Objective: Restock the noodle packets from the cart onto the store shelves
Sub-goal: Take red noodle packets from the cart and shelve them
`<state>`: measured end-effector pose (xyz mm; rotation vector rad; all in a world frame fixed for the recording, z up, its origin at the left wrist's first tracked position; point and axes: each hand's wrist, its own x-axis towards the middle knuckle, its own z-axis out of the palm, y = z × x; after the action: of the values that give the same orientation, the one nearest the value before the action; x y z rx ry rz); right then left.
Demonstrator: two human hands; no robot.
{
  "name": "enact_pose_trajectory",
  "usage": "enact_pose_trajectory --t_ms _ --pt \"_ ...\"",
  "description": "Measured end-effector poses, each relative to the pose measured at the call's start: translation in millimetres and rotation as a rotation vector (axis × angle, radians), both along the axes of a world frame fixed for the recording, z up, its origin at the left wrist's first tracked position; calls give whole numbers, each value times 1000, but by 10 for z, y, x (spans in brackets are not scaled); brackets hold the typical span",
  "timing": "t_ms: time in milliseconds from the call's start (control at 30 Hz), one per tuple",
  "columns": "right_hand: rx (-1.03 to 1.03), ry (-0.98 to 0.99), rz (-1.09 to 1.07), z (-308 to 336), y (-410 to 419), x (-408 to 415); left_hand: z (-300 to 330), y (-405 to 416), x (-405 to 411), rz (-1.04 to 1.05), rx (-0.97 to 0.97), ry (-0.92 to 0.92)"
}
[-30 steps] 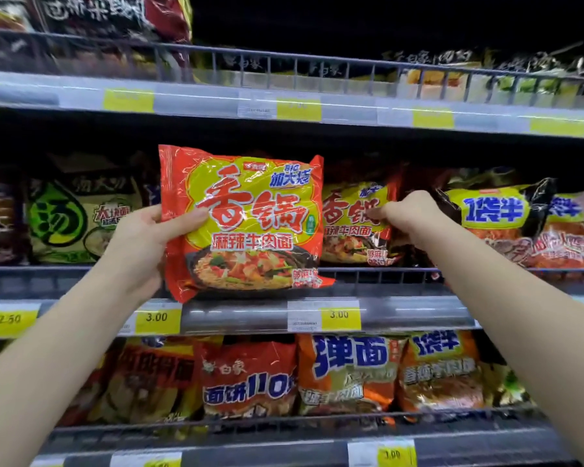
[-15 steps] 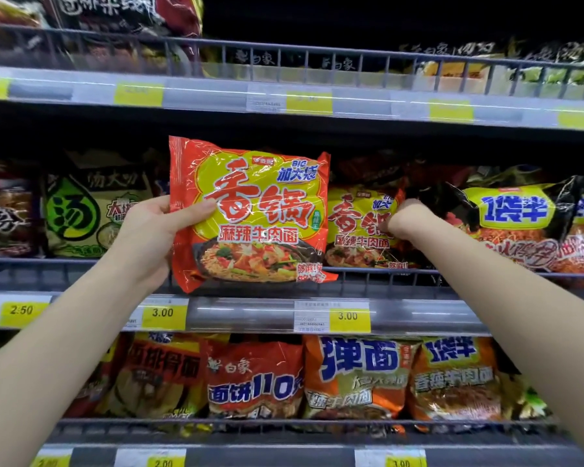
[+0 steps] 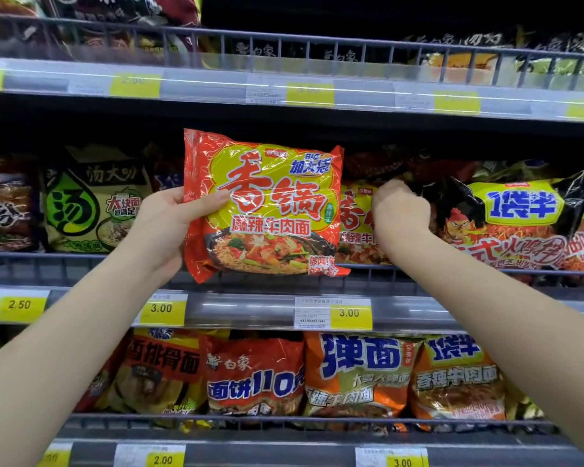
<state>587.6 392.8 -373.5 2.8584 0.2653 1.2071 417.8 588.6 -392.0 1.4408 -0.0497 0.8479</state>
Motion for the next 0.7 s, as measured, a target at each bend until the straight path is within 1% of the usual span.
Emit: enact_pose_trajectory --t_ms 67,100,133,167,233,300,333,367,400,467,567,700 --pt "-16 -144 -66 -19 -19 -54 12 -7 -1 -7 -3 3" --pt "17 -129 -37 -11 -40 -39 20 -6 3 -7 -2 3" --pt "76 -99 97 -2 -62 -46 28 -14 2 -10 -1 3" --pt "179 -69 259 20 -93 -74 33 -12 9 -13 3 0" --pt "517 106 559 98 -145 -176 46 -17 25 -20 -1 -2" --pt "896 402 823 139 -164 -307 58 -29 48 -22 -7 -5" --pt "1039 570 925 137 -160 -360 64 -43 59 -25 -10 -3" --pt "1109 713 990 126 -160 -388 66 -48 79 -29 -8 -5" --pt "1106 807 1027 121 -170 -415 70 -65 88 -38 -10 -3" --pt "1059 883 1072 125 -195 -457 74 -102 108 -53 -14 3" --pt "1098 924 1098 141 -242 -479 73 -156 129 -56 -1 16" --pt "1158 949 1057 176 -282 -471 91 -214 159 -55 15 23"
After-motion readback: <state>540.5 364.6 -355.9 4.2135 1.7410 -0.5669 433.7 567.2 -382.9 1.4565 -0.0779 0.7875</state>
